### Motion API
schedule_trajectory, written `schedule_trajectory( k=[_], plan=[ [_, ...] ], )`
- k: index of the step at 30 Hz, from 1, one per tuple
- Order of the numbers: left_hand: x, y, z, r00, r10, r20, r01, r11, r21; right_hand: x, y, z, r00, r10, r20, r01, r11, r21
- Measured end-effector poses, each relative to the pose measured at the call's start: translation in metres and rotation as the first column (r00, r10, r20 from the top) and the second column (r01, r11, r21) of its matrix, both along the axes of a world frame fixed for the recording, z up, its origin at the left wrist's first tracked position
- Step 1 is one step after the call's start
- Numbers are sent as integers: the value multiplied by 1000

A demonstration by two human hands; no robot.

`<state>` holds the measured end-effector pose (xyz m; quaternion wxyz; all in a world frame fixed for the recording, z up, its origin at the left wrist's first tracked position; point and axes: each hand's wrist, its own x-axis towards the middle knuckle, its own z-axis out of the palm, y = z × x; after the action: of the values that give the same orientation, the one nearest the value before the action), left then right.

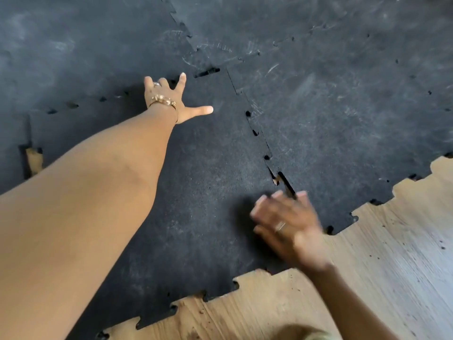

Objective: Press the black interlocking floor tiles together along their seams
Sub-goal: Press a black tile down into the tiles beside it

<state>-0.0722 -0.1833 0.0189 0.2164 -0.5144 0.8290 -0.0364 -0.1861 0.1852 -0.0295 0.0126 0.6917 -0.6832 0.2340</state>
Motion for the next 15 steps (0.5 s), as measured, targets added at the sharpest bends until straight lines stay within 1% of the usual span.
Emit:
schedule_trajectory(
  k=[1,2,3,6,7,8,10,12,13,14,15],
  plan=[
    [1,0,-3,1000,8,-14,-8,1000,11,-18,-3,8,975,-217,44,215,976,34],
    [2,2,-5,999,25,-31,-24,999,27,-27,-3,16,937,-341,72,336,939,75],
    [2,3,-8,998,48,-49,-46,998,44,-25,-1,21,918,-384,100,374,922,104],
    [3,13,-21,978,157,-141,-147,986,77,31,4,25,843,-463,275,415,884,217],
    [3,20,-25,962,198,-190,-183,979,92,55,3,22,841,-471,265,402,874,274],
    [4,29,-28,946,222,-238,-199,973,115,75,0,18,857,-464,223,382,864,328],
    [12,51,-30,928,208,-308,-161,972,172,98,-15,14,867,-468,171,360,826,434],
    [35,74,-31,917,174,-359,-124,980,156,100,-37,14,860,-492,137,372,787,492],
    [54,86,-31,907,207,-368,-177,978,114,96,-48,15,862,-496,106,386,778,496],
    [79,97,-30,878,297,-376,-294,953,67,90,-58,16,859,-506,73,406,762,504],
    [107,108,-29,814,434,-386,-457,889,33,84,-68,19,850,-525,42,431,740,517]
  ],
)
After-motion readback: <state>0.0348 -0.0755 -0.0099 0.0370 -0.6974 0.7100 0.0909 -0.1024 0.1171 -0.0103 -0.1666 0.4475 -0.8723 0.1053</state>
